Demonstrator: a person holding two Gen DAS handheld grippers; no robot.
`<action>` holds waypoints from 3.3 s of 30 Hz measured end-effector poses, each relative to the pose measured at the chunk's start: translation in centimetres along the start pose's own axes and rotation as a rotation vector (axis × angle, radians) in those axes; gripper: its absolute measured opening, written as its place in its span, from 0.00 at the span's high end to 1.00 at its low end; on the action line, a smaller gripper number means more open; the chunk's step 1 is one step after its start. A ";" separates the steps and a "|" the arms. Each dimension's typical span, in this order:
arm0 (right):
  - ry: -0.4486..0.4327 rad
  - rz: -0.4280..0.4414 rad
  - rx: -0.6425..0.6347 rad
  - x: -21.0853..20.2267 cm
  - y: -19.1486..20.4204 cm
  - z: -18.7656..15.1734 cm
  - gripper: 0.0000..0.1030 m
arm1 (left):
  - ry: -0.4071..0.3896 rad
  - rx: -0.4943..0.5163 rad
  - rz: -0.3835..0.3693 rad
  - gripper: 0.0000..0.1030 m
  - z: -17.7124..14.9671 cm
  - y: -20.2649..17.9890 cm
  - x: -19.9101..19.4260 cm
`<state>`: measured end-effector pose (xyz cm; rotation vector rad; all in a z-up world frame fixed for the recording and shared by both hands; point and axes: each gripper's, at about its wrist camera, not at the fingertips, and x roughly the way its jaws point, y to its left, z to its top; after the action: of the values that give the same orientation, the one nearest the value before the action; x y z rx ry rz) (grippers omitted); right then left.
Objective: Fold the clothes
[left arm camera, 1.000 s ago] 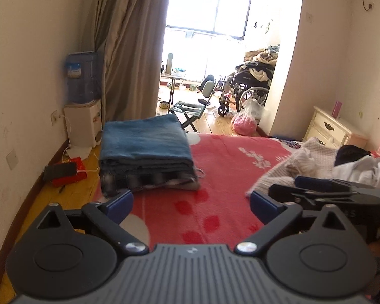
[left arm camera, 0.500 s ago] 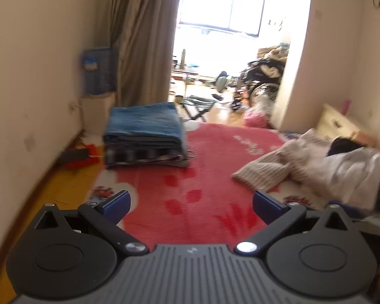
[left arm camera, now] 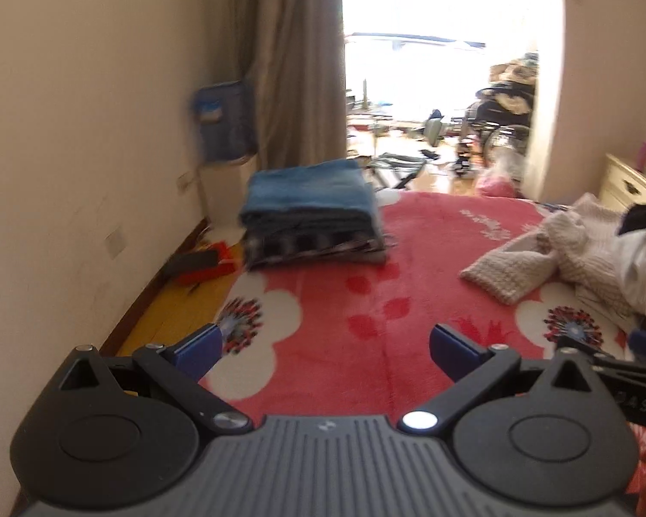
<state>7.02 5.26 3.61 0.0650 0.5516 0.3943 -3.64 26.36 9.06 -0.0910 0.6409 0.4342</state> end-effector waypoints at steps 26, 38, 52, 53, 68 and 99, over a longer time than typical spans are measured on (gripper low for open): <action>0.056 0.075 0.096 -0.6 -1.8 -2.3 0.01 | -0.007 0.000 0.195 0.00 -0.6 2.0 -11.4; 0.032 0.019 0.115 0.0 -1.2 -2.0 0.01 | -0.055 0.071 0.041 0.00 -0.9 1.1 -4.6; 0.056 -0.017 -0.046 3.2 2.1 -2.5 0.01 | 0.126 -0.003 -0.027 0.00 -2.9 2.1 4.4; 0.061 -0.013 -0.052 3.2 2.3 -2.5 0.01 | 0.126 -0.011 -0.020 0.00 -3.0 2.2 4.5; 0.062 0.021 -0.073 1.2 4.1 -2.2 0.01 | 0.091 0.018 0.078 0.00 -2.7 1.4 2.4; 0.052 -0.001 -0.144 0.9 5.7 -2.3 0.01 | 0.081 -0.032 0.074 0.00 -2.7 2.0 2.1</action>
<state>4.51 10.74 2.11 -0.0843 0.5731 0.4346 -4.44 28.33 5.73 -0.1159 0.7183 0.5145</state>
